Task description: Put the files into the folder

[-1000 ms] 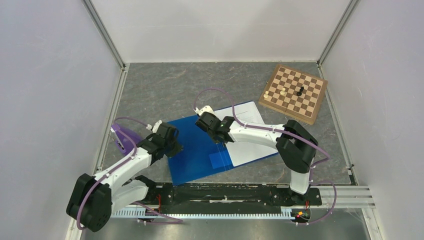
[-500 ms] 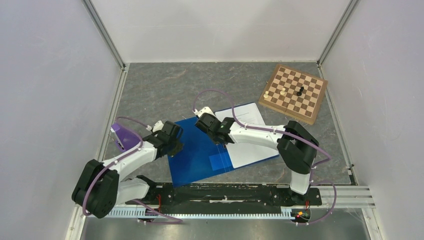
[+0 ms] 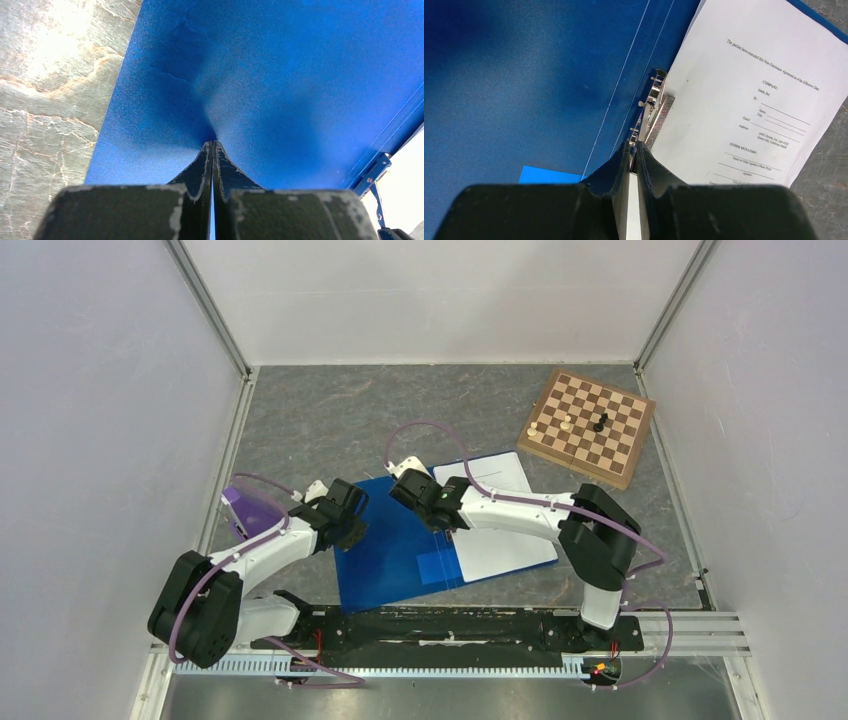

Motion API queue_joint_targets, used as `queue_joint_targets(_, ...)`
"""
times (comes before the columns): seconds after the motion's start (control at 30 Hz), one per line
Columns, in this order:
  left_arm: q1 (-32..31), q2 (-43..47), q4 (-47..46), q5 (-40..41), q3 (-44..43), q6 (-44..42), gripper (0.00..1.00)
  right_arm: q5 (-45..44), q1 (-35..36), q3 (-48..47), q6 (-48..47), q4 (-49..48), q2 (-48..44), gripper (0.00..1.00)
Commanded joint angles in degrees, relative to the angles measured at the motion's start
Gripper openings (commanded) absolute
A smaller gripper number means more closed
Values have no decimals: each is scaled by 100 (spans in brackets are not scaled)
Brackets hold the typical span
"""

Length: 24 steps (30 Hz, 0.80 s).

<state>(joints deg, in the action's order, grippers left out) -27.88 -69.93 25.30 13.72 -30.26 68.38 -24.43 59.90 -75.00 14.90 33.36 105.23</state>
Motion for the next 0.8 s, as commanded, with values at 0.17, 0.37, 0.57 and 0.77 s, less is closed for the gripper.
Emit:
queue_joint_targets(0.17, -16, -41, 450, 386, -14, 210, 2, -148, 84, 81, -46, 162, -360, 12)
queue_joint_targets(0.37, -15, -65, 450, 404, -19, 213, 2, -173, 105, 104, -41, 205, -410, 12)
queue_joint_targets(0.57, -16, -60, 454, 406, -7, 242, 2, -182, 119, 153, -27, 238, -464, 12)
queue_joint_targets(0.77, -18, -57, 450, 404, -21, 237, 2, -203, 138, 196, 0, 258, -512, 12)
